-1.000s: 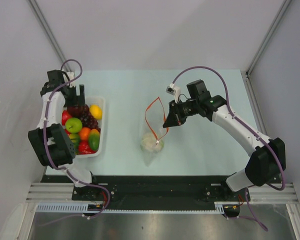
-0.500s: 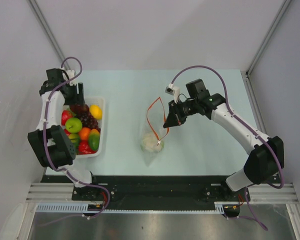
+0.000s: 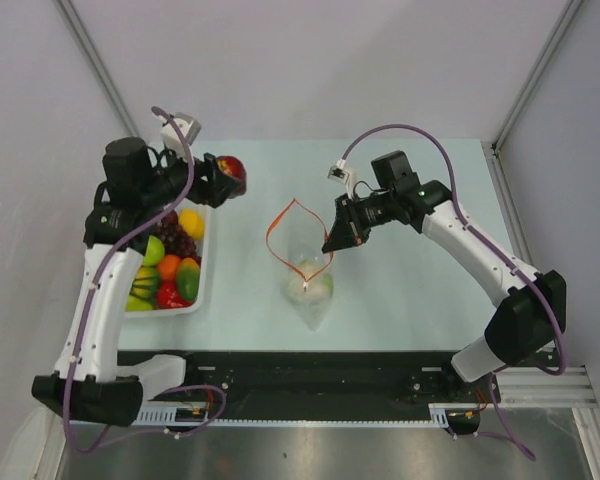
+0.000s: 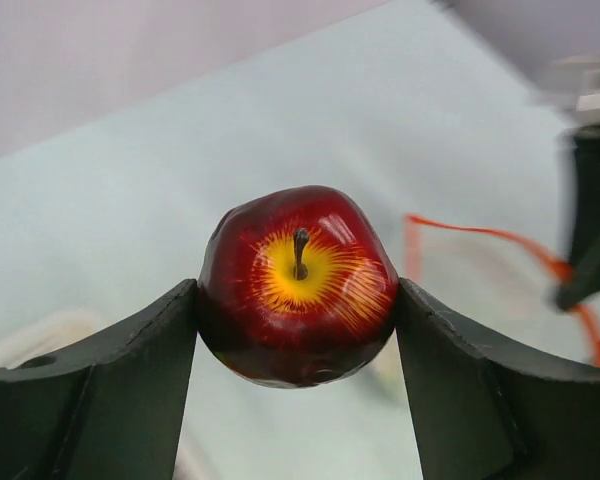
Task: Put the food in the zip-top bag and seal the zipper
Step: Pick up the fake fruit from the bin, then place the fake fruit in the zipper food storage bag, then pick up the fake fruit from the bin.
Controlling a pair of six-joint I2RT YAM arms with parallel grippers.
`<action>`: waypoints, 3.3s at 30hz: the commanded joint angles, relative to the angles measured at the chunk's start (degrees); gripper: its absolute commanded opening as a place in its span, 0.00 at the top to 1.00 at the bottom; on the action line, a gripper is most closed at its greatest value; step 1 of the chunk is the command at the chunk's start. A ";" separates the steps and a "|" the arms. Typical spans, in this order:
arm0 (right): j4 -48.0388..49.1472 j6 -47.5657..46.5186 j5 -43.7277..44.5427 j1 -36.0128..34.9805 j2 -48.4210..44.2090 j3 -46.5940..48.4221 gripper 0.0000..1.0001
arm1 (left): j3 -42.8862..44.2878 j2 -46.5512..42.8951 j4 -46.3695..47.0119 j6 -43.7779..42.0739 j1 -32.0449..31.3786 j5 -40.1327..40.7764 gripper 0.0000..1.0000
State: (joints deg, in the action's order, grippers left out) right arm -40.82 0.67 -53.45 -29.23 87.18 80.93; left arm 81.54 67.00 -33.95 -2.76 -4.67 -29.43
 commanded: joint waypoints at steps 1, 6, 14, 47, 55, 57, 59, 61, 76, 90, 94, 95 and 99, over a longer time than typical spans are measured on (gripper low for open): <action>0.83 2.41 -1.39 0.58 2.12 1.52 1.00 | -6.11 -3.54 11.60 9.17 -7.01 -9.24 0.58; 1.97 3.81 -2.97 1.28 2.74 0.64 1.00 | -12.01 -5.22 15.23 6.90 -19.14 -5.47 0.57; 2.23 3.99 -4.12 2.60 1.95 0.90 1.00 | -12.46 -1.70 18.75 5.49 -27.14 -1.68 0.55; 6.10 11.64 -8.51 7.79 5.64 -0.42 1.00 | -6.66 -0.99 0.24 0.68 -7.31 9.75 0.00; 2.59 7.51 -2.98 5.77 4.85 0.11 1.00 | -2.52 1.72 -17.80 -15.67 18.96 6.40 0.00; 2.50 7.42 -2.71 5.59 4.67 -0.33 1.00 | -2.52 3.22 -19.74 -17.27 22.67 7.10 0.00; 2.32 6.98 -2.71 5.50 4.58 -0.42 1.00 | -2.52 4.88 -20.36 -19.29 27.07 7.54 0.00; 2.06 6.80 -2.54 5.42 4.49 -0.42 1.00 | -2.00 6.29 -21.59 -22.44 29.52 7.20 0.01; 1.09 5.84 -1.48 4.54 5.11 -0.15 1.00 | -12.36 10.95 -13.34 -21.41 24.44 26.09 0.00; 0.74 5.66 -1.39 4.27 4.85 -0.42 1.00 | -16.41 15.61 -5.16 -16.75 22.60 32.51 0.00; 0.65 5.40 -1.22 4.36 4.93 -0.59 1.00 | -16.41 15.79 -5.68 -16.75 22.60 31.54 0.04; 0.56 5.31 -1.22 4.36 4.93 -0.59 1.00 | -16.24 15.70 -6.47 -16.83 22.60 31.19 0.07; 0.56 5.13 -1.30 4.36 5.02 -0.77 1.00 | -15.18 15.18 -9.28 -16.66 22.60 28.20 0.22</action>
State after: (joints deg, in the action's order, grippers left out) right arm -39.64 6.79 -54.81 -24.56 93.95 80.47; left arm 65.08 82.98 -41.32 -20.40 18.11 0.82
